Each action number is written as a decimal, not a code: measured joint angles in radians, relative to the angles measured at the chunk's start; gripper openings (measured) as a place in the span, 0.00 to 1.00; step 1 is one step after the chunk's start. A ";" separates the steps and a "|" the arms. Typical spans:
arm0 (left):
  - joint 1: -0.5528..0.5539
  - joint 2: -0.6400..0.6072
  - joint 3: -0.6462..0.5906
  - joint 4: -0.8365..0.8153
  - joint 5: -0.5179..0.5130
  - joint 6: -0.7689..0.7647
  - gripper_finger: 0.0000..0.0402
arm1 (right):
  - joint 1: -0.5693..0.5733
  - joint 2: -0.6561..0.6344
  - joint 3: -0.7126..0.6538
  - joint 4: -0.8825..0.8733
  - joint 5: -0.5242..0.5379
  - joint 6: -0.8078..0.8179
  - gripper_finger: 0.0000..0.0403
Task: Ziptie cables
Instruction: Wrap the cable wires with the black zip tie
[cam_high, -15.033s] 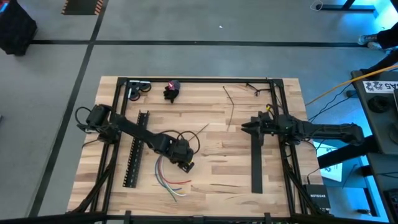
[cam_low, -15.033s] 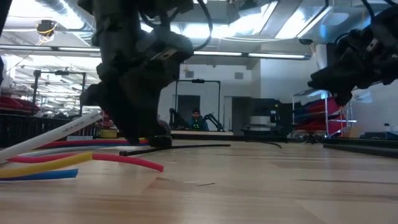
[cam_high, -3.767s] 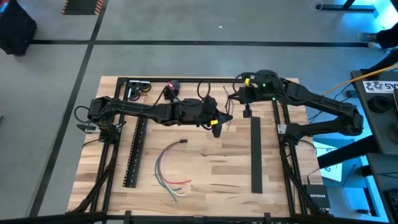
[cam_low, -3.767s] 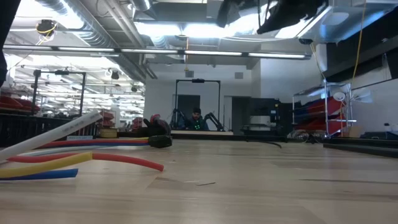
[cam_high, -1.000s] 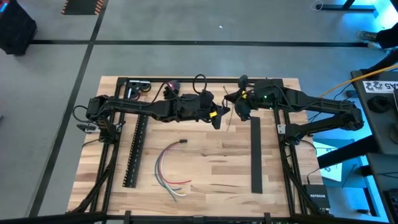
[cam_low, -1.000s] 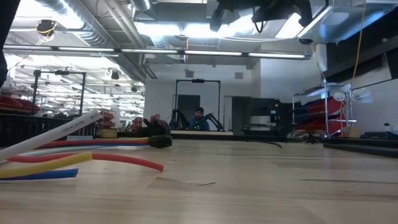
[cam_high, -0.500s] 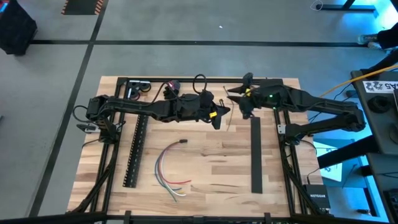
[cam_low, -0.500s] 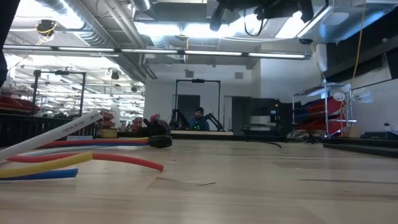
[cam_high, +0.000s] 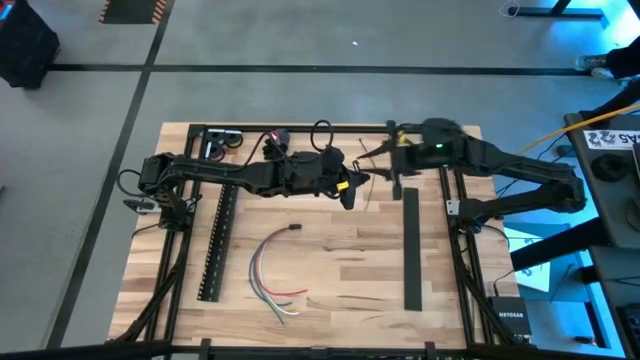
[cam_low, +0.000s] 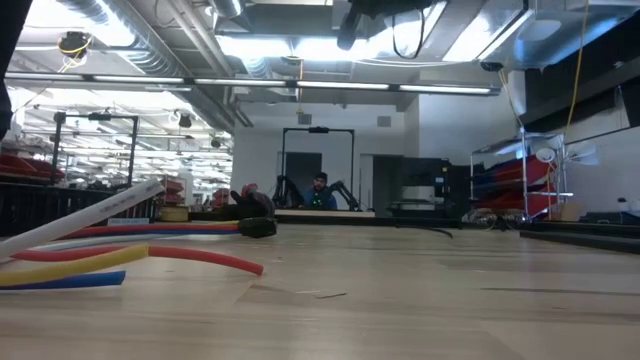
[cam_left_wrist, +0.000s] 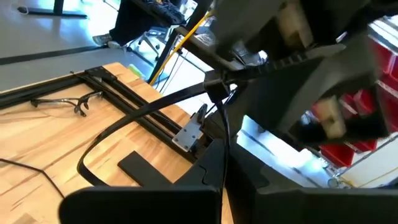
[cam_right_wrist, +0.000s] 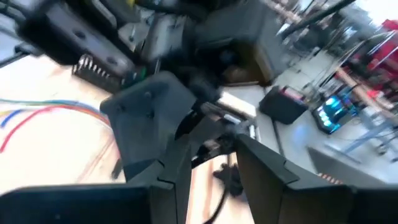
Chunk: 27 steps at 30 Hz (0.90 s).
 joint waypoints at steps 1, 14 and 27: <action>-0.001 0.000 0.000 0.000 0.001 0.001 0.00 | 0.000 0.007 0.000 0.008 -0.004 0.002 0.30; -0.001 0.001 0.000 -0.001 0.003 0.025 0.00 | 0.000 0.028 0.003 0.037 -0.028 -0.006 0.21; 0.000 0.000 0.002 -0.073 -0.018 0.029 0.00 | 0.002 0.010 0.005 0.049 0.031 -0.049 0.00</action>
